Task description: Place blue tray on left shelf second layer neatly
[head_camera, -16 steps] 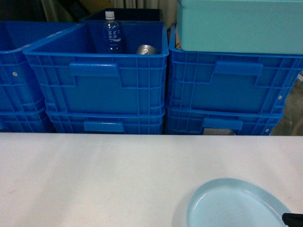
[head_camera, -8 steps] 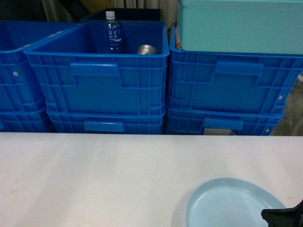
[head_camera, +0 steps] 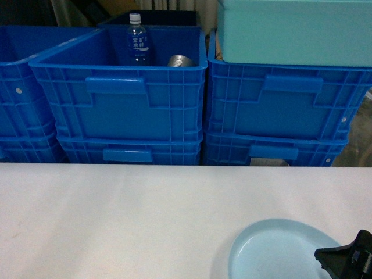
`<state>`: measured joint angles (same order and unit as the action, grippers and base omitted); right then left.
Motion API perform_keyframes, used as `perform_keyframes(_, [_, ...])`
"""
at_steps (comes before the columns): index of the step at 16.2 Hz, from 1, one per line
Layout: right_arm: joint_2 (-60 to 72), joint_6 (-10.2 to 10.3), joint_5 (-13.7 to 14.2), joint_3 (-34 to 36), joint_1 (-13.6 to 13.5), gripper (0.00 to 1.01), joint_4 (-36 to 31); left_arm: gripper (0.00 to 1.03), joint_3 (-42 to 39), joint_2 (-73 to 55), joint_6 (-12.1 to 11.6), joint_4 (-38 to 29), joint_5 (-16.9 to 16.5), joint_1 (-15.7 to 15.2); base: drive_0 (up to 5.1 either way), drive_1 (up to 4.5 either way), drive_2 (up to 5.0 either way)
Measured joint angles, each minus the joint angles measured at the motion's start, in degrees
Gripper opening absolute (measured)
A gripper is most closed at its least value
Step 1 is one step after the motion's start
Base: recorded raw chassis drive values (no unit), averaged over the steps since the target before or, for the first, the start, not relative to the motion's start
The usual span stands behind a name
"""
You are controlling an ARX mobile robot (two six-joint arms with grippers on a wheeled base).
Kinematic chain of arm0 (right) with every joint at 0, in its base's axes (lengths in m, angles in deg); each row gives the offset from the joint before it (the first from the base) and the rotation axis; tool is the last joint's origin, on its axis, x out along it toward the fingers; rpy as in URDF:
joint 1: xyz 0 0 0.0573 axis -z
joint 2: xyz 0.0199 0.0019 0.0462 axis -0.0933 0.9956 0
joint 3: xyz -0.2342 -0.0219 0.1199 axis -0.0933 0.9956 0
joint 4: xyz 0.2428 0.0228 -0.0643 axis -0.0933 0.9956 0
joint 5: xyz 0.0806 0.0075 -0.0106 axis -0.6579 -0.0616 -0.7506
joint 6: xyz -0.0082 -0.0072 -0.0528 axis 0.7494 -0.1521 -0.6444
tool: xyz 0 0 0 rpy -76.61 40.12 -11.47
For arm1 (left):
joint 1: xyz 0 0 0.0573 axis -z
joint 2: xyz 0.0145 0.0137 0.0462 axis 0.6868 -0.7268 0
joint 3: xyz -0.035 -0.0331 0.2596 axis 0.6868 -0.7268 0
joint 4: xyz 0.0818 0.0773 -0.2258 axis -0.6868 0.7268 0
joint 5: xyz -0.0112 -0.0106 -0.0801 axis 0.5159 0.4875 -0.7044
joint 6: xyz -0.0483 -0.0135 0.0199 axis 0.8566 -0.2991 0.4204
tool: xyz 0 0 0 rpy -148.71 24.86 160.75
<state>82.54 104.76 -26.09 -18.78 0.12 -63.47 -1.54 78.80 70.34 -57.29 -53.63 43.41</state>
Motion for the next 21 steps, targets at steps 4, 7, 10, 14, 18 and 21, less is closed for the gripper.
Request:
perform_keyframes(4, [1.49,-1.33,-0.96,0.22,1.2,0.82,-1.03,0.98,0.0,0.0,0.0,0.0,0.0,0.0,0.0,0.0,0.0])
perform_keyframes(7, [2.93,-1.77,-0.98,0.81,2.1,0.6,-2.43,0.98,0.0,0.0,0.0,0.0,0.0,0.0,0.0,0.0,0.0])
perform_keyframes(10, [5.03,-2.38,-1.31,1.92,3.52,0.36,-4.85,0.98,0.0,0.0,0.0,0.0,0.0,0.0,0.0,0.0,0.0])
perform_keyframes(14, [6.86,-4.33,-3.41,3.72,6.56,0.01,-6.99,0.98,0.0,0.0,0.0,0.0,0.0,0.0,0.0,0.0,0.0])
perform_keyframes(18, [4.5,-6.34,-5.9,5.55,8.74,0.02,-5.31,0.98,0.0,0.0,0.0,0.0,0.0,0.0,0.0,0.0,0.0])
perform_keyframes(21, [-26.45,-9.2,-14.84,0.5,14.19,0.02,21.18,0.98,0.0,0.0,0.0,0.0,0.0,0.0,0.0,0.0,0.0])
